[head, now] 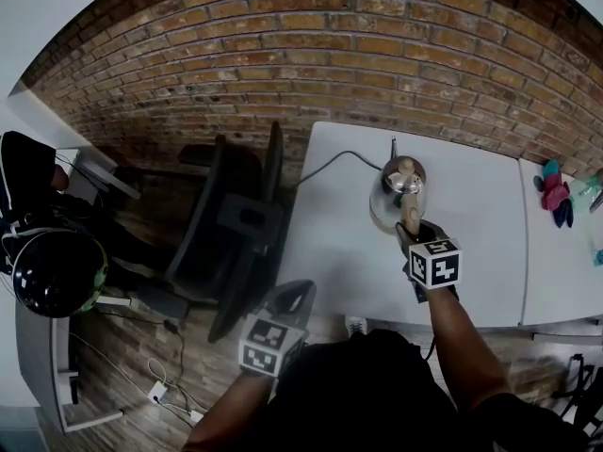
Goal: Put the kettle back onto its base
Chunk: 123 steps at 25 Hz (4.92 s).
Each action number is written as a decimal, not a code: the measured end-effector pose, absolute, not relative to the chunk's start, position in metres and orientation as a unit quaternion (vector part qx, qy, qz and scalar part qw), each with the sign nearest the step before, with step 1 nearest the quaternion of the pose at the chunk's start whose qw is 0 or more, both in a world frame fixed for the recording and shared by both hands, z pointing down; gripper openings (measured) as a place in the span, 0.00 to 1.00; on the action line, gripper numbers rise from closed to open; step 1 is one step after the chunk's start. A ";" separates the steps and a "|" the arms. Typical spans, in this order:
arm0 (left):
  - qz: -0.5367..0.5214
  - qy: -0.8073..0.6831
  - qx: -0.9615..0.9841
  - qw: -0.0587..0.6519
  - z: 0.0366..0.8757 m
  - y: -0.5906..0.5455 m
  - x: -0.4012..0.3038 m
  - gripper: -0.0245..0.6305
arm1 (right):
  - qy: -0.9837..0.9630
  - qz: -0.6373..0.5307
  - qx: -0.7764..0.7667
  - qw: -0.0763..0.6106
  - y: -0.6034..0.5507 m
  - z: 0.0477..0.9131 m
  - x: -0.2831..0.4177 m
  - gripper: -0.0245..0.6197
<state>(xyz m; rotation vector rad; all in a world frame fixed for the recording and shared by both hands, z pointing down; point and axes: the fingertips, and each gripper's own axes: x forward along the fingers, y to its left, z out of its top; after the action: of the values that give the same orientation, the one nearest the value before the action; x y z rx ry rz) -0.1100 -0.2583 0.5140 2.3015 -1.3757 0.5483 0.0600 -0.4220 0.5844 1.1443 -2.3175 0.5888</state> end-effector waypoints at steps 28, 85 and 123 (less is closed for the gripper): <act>0.199 -0.478 0.833 0.195 0.512 -0.247 -0.104 0.04 | -0.836 0.220 0.442 0.241 -0.401 0.604 0.082 0.26; 0.147 -0.334 0.915 0.170 0.467 -0.061 -0.060 0.04 | -0.856 0.197 0.458 0.137 -0.064 0.486 0.039 0.08; 0.127 -0.344 0.916 0.165 0.441 0.001 0.097 0.04 | -0.876 0.142 0.443 0.126 -0.006 0.450 0.180 0.08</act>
<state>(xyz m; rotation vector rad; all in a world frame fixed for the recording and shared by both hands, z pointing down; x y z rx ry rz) 0.0973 0.0007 0.4409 2.6089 -0.9799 0.3631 0.1796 -0.0061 0.4497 1.2902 -2.5506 0.4136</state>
